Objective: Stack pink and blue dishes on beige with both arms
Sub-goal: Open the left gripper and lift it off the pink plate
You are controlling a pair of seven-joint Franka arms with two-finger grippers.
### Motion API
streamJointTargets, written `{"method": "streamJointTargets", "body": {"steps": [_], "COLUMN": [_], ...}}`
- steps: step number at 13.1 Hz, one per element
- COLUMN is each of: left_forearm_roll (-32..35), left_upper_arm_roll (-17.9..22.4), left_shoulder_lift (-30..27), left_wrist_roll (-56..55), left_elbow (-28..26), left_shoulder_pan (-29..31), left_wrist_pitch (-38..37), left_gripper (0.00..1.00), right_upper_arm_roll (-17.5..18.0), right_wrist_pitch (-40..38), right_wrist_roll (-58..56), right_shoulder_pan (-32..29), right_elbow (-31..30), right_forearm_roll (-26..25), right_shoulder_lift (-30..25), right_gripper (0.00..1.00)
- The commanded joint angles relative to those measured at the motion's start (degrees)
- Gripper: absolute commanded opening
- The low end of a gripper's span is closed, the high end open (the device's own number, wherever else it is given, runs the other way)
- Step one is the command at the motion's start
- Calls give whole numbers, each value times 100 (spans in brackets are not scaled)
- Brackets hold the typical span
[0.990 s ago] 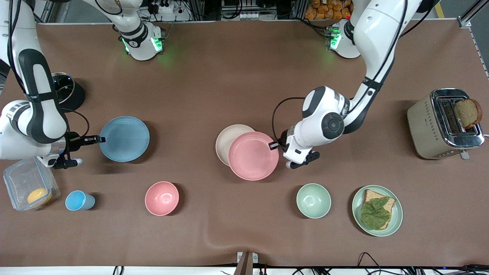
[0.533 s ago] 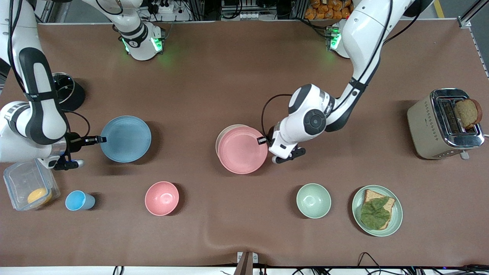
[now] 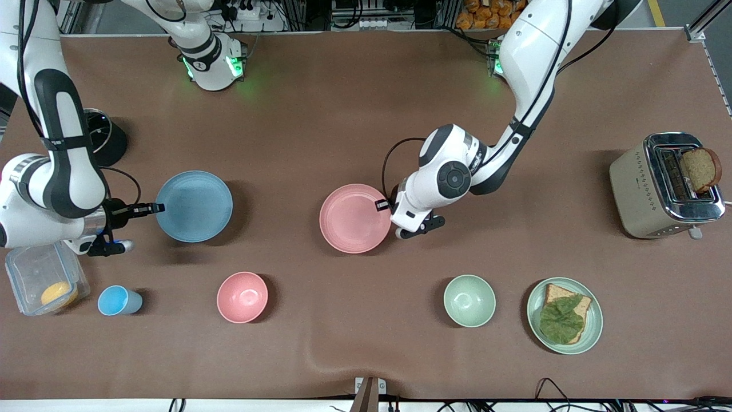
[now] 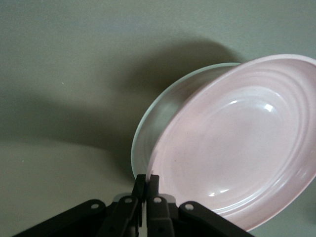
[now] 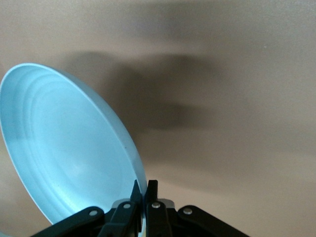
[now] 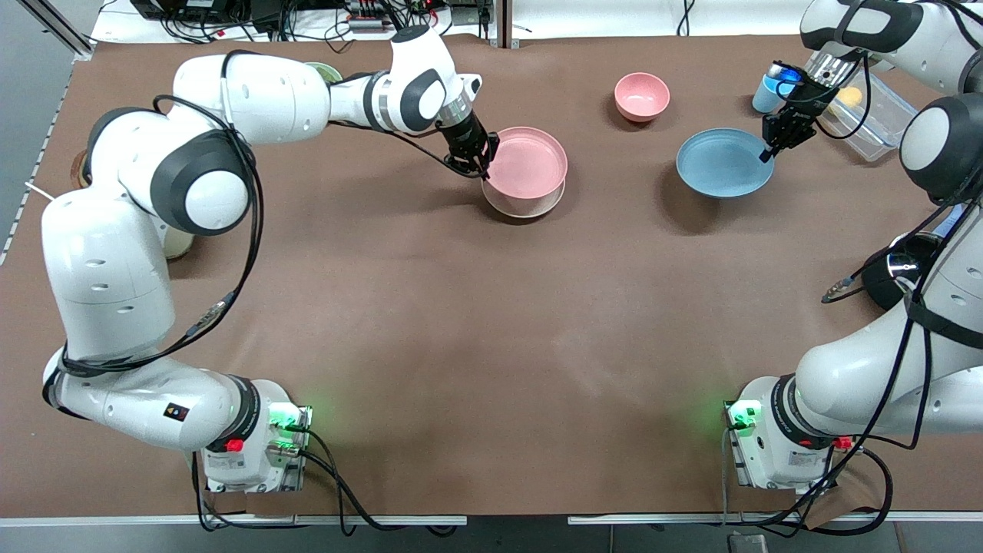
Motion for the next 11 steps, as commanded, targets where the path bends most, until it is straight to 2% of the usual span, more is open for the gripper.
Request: {"method": "streamJointTargets", "body": {"steps": [1,11], "left_forearm_roll": [-99,-90], "left_upper_arm_roll": [22,48], "left_shoulder_lift": [52,183], "left_wrist_roll": [-46,-37], "left_elbow": [45,-78], "left_shoulder_pan": [-24,-173], "left_wrist_pitch": [44,44], "left_gripper": [0,0], "right_upper_arm_roll": [-31,-31], "right_wrist_pitch": [-133,-133], "right_wrist_roll": [64,82], "right_shoulder_pan": [90,91], "right_elbow": [155,199], "right_forearm_roll": [82,82], "right_shoulder_lift": [70,79], "right_gripper": [0,0]}}
